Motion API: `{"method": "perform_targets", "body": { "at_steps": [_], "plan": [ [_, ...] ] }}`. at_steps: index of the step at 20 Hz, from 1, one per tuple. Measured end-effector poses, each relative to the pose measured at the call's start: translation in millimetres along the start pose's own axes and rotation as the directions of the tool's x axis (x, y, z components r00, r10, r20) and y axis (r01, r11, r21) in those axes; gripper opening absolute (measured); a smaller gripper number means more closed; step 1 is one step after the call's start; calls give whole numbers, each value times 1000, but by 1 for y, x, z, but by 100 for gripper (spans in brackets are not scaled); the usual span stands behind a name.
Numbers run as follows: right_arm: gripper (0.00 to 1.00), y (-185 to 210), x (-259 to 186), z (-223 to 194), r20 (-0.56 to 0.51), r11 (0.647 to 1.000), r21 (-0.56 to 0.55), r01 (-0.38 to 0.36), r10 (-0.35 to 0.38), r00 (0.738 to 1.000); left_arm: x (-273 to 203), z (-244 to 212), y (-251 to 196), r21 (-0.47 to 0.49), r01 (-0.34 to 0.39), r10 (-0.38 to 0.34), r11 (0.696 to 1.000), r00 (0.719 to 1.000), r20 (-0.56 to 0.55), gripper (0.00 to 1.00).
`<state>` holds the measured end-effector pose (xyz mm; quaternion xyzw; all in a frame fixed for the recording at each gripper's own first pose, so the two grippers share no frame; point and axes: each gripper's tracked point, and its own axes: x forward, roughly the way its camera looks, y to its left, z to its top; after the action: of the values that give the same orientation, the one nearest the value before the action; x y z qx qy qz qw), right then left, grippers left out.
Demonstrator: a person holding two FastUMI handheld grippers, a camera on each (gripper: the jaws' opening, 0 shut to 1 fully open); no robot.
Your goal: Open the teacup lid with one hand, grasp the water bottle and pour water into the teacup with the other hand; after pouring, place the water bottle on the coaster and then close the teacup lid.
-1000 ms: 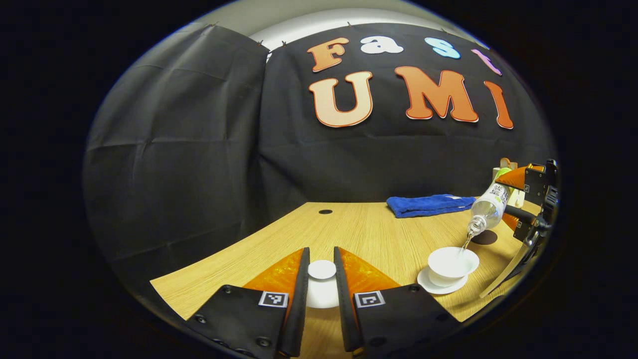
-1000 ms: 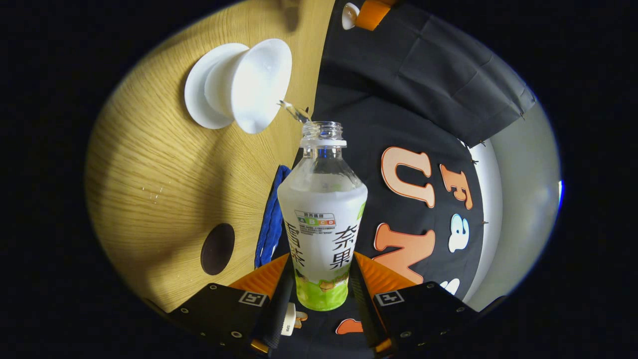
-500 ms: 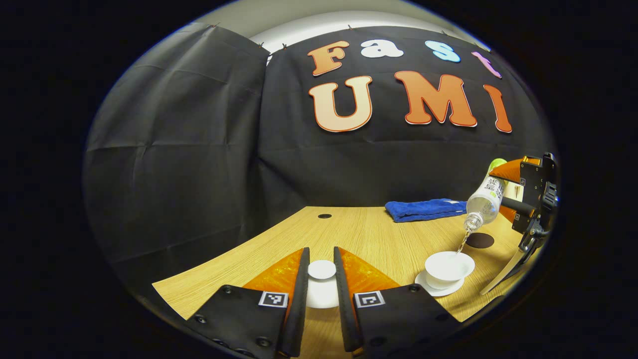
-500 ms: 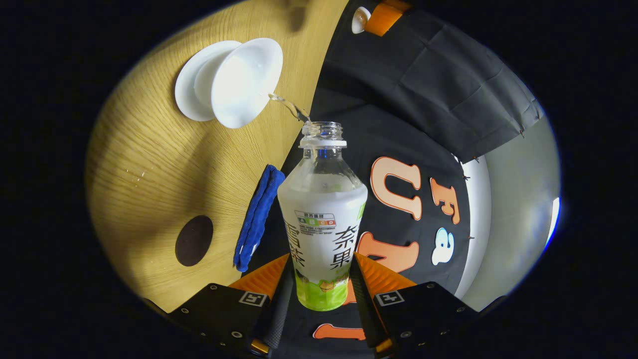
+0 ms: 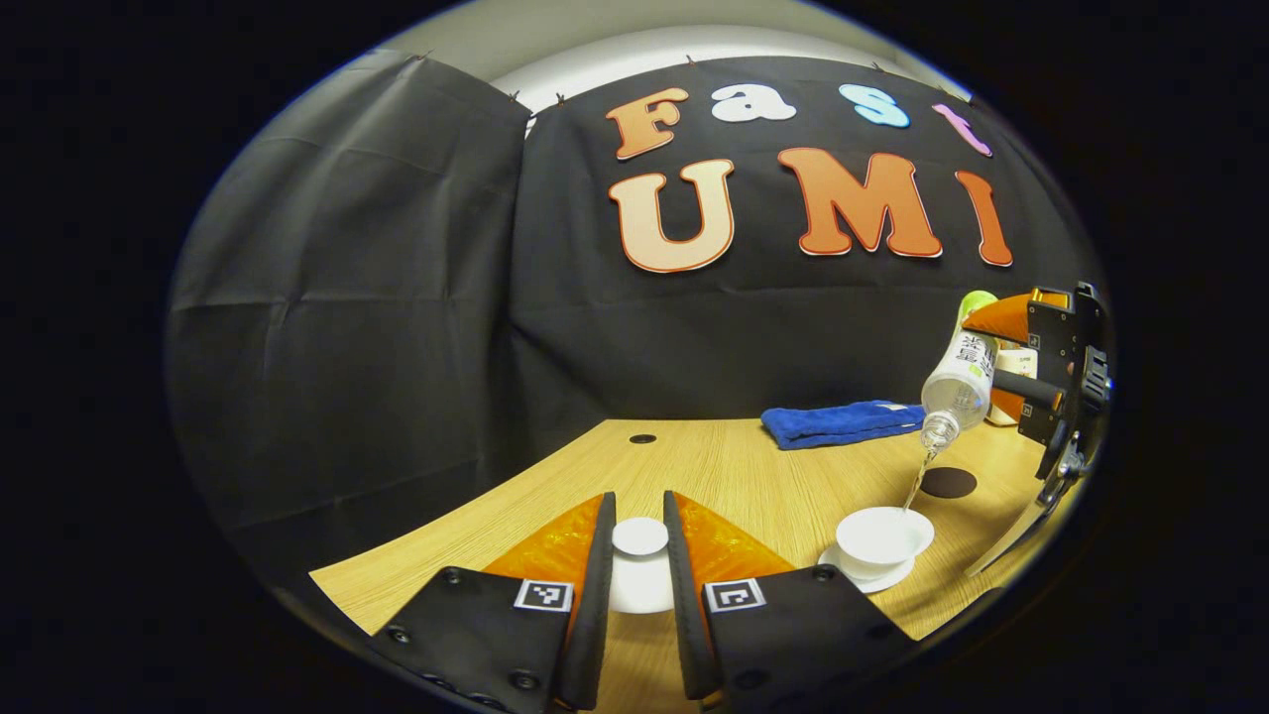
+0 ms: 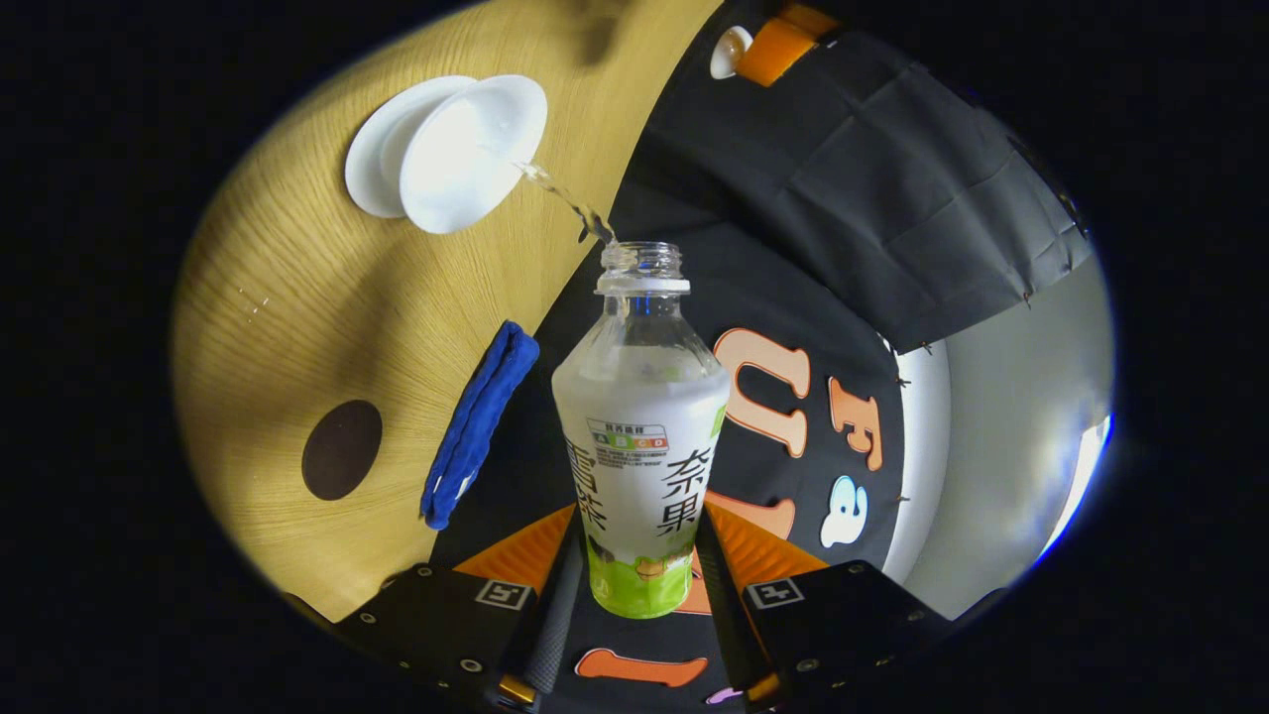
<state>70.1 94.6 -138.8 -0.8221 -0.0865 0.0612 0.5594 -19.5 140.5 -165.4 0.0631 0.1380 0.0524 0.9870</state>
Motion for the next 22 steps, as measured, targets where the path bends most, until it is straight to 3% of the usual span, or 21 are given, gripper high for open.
{"method": "perform_targets", "body": {
  "at_steps": [13,22],
  "plan": [
    [64,-7,2,2,50,990,-137,41,-34,998,-2,13,-1,8,15,-15,1000,1000,20,34],
    [64,6,4,15,75,992,-126,19,-10,997,-5,5,1,3,2,-2,1000,1000,3,34]
  ]
}}
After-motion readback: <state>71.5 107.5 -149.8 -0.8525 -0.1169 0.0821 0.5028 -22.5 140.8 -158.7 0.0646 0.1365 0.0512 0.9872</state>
